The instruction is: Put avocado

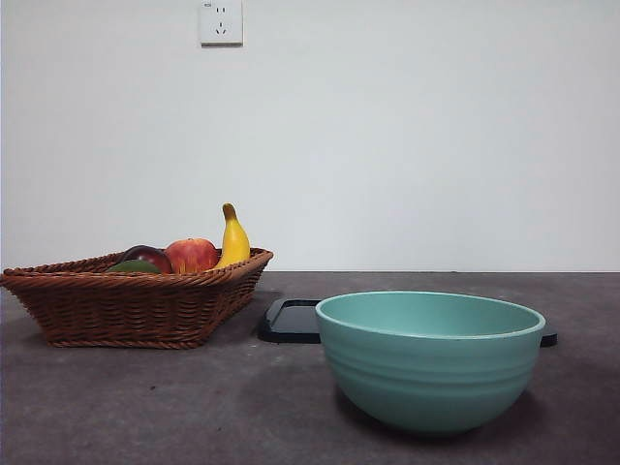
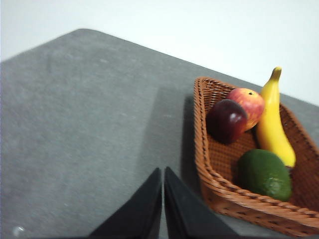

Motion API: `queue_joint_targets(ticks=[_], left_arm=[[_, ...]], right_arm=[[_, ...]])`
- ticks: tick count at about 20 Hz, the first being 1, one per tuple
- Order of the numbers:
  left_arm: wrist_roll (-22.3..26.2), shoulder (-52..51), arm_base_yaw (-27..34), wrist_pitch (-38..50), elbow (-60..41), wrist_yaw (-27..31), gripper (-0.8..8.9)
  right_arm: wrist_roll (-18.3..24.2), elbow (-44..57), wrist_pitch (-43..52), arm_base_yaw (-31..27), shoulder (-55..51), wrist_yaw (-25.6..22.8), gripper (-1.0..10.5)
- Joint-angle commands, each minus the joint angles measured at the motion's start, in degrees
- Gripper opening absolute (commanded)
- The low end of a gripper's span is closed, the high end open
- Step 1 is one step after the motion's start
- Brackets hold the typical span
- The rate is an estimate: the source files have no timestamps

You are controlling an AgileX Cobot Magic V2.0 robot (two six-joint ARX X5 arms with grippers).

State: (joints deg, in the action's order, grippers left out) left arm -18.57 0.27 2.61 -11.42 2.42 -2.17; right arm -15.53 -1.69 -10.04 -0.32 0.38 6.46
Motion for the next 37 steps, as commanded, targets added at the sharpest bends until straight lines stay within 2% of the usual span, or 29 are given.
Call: queue_joint_targets(ticks=[1,6,11,17,21,24,29,31,34,37], left_arm=[[-3.6,0.1,0.2,-0.1,3.1,-1.5,0.09],[-4.9,3.2,0.2,-3.9,10.3,-2.0,0.09],[-4.0,10.3,0.2,-8.7,19.5,-6.5,0.09],[1.5,21.4,0.2,-17.7,32.9,-15.1,0.09],[5.4,28.7,0.0,-24.7,41.2,-21.2,0.09],[8.9,33.1,-0.4,-31.4,46.4,-24.0,0.09],[14.0,38.1,-2.0,-42.9,52.8,-25.4,0.09],[16.5,39.9,-3.1,-48.2,55.3,-25.4,0.09],[16.9,40.2,-4.5,-50.9,56.2,-25.5,0.09],[17.6,40.2,-5.2,-52.5,56.2,-25.5,0.09]], right_arm=[[-3.1,-3.2,0.5,0.1,-0.1,0.2,0.1],[-4.0,-9.3,-2.9,0.1,1.0,1.1,0.1],[-3.7,-17.6,-8.4,0.2,5.8,3.9,0.1],[0.2,-31.1,-20.0,0.2,16.2,11.5,0.1],[4.5,-41.2,-30.9,0.3,25.4,19.0,0.1],[8.3,-48.1,-39.2,1.4,32.1,22.7,0.1],[13.9,-56.2,-50.1,5.7,40.0,22.8,0.1],[16.5,-59.4,-55.0,9.5,43.5,21.6,0.1],[17.7,-60.6,-57.8,15.0,46.3,19.0,0.1],[17.8,-60.6,-58.1,18.1,47.2,18.6,0.1]])
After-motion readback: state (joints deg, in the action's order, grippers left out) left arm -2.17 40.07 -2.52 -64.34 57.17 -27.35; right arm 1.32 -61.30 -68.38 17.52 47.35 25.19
